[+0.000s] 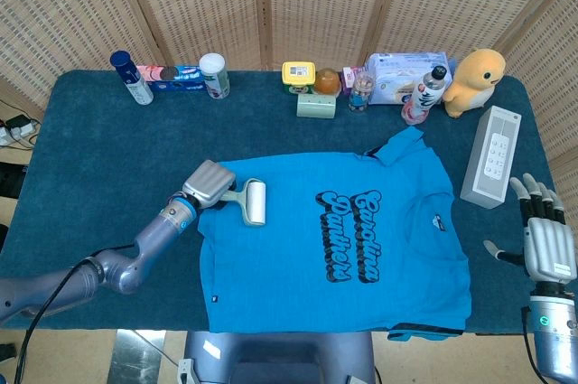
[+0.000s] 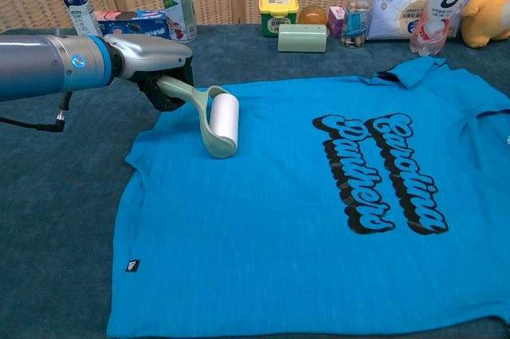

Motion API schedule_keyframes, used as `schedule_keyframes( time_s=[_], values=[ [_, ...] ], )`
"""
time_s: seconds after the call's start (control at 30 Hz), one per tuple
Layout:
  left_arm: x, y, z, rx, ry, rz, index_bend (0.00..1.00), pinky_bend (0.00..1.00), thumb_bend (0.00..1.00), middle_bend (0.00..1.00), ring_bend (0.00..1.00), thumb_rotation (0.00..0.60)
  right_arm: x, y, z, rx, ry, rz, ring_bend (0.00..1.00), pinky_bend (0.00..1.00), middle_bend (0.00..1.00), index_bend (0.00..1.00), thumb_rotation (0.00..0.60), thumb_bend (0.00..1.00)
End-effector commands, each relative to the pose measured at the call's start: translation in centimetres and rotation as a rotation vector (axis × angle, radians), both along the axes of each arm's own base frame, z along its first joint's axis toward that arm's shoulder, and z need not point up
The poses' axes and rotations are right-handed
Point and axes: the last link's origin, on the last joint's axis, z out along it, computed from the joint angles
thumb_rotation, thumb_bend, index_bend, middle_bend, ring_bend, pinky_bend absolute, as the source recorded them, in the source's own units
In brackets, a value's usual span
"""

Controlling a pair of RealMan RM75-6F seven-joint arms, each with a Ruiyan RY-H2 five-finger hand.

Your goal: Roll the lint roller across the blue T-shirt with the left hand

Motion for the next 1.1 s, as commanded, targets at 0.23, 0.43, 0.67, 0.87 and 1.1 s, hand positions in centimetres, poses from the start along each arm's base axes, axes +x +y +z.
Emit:
schedule_keyframes(
  time_s=[0.23, 0.43, 0.67, 0.87, 1.1],
  values=[
    [2.0, -0.1, -1.5, -0.012, 0.011, -0.009, 0.95, 1.0, 1.0, 0.87, 0.89, 0.6, 0.0, 0.0, 0.3, -0.006, -0.009, -0.001, 0.0, 0.0, 0.0, 0.06, 0.6, 0.0],
    [3.2, 0.1, -2.2, -0.017, 0.018, -0.013, 0.95, 1.0, 1.0, 0.87, 0.89, 0.6, 0.0, 0.0, 0.4, -0.007, -0.01, -0.001, 0.0, 0.0, 0.0, 0.06, 0.6, 0.0],
    [5.2, 0.2, -3.3, -0.028, 0.023, -0.028, 0.95, 1.0, 1.0, 0.87, 0.89, 0.6, -0.1, 0.0, 0.6, -0.011, -0.015, -0.005, 0.0, 0.0, 0.0, 0.06, 0.6, 0.0],
    [6.7, 0.1, -4.4, -0.039, 0.021, -0.038, 0.95, 1.0, 1.0, 0.87, 0.89, 0.6, -0.2, 0.0, 0.7, -0.015, -0.018, -0.006, 0.0, 0.0, 0.0, 0.06, 0.6, 0.0],
    [8.4, -0.1, -5.7, -0.05, 0.008, -0.046, 0.95, 1.0, 1.0, 0.87, 0.89, 0.6, -0.2, -0.1, 0.9, -0.018, -0.021, -0.006, 0.0, 0.0, 0.0, 0.06, 0.6, 0.0]
  ],
)
